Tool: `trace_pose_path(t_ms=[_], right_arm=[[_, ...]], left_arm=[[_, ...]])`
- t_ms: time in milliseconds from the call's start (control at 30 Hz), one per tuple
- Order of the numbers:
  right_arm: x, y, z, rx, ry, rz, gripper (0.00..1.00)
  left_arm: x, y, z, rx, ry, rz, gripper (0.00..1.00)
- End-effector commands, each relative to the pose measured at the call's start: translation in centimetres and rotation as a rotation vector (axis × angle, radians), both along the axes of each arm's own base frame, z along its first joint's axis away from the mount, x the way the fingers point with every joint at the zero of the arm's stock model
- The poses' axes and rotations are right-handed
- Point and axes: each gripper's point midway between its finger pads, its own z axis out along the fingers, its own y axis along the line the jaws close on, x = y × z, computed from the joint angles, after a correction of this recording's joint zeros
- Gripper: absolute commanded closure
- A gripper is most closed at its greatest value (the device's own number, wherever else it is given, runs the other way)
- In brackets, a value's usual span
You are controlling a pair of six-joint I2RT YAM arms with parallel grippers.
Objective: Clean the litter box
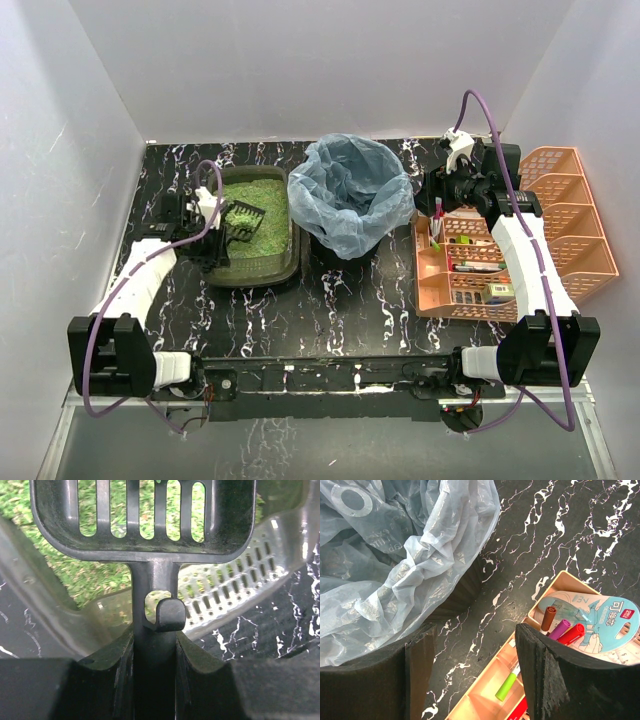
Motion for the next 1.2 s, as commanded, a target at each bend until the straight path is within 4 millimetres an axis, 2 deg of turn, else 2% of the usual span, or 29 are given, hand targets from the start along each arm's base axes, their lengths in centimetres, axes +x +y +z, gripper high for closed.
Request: trace_pose_path(t_ms=[0,67,200,300,400,467,567,633,700,767,833,900,967,1067,1133,1167], right_arm=[[0.8,0.0,2.7,-0.003,-0.107,0.015,0.31],[0.7,0.0,2.8,-0.006,-0.110,0.012,0.31],[0.8,0.1,2.7,-0.002,-0.109,0.017,0.31],[0.8,0.0,2.9,-0.004,-0.111,0.014,0.31],[0.8,0.0,2.8,-0.006,-0.114,0.011,0.31],[0.8,0.0,2.8,-0.002,-0.111,0.016,0.31],[0.8,0.0,2.8,-0.005,-0.110,0.012,0.31],[0.8,0.0,2.9,-0.005,-0.113,0.012,0.31],[0.8,0.0,2.8,-0.003,-0.110,0.015,0.31],[0.7,0.0,2.8,-0.004,-0.110,0.014,0.31],[0.7,0.0,2.8,-0.007,-0.112,0.011,0.31],[0.8,0.0,2.8,-0.007,-0.113,0.012,0.31],[0.8,0.0,2.7,-0.002,-0.108,0.015,0.31],[0.8,0.0,2.7,-0.005,-0.109,0.014,0.32],[0.8,-0.1,2.8,-0.007,-0.112,0.009,0.31],[0.8,-0.1,2.8,-0.007,-0.112,0.012,0.31]], left_arm=[[0.3,0.3,0.8,-0.046,0.007,0.008,1.00],[-0.1,-0.6,0.9,-0.032,-0.032,-0.020,1.00],[0.5,0.4,1.1,-0.024,-0.017,0.010,1.00],[-0.6,-1.0,0.9,-0.012,-0.030,-0.045,1.00],[0.4,0.1,1.3,0.022,-0.069,-0.002,1.00],[0.5,0.3,1.4,-0.036,-0.025,0.003,1.00],[-0.7,-1.4,0.7,-0.022,-0.028,-0.052,1.00],[-0.2,-0.6,0.8,0.028,-0.066,-0.026,1.00],[0.2,0.5,0.9,-0.008,-0.028,0.008,1.00],[-0.3,0.0,0.6,-0.055,0.022,-0.011,1.00],[-0.7,-0.8,0.3,-0.038,-0.011,-0.037,1.00],[-0.1,0.1,0.4,0.013,-0.045,-0.003,1.00],[0.5,1.0,0.9,-0.033,-0.014,0.020,1.00],[-0.6,-0.4,0.6,-0.033,-0.010,-0.035,1.00],[-0.3,-0.3,0.8,0.017,-0.068,-0.025,1.00],[0.2,0.4,0.9,0.031,-0.076,-0.001,1.00]])
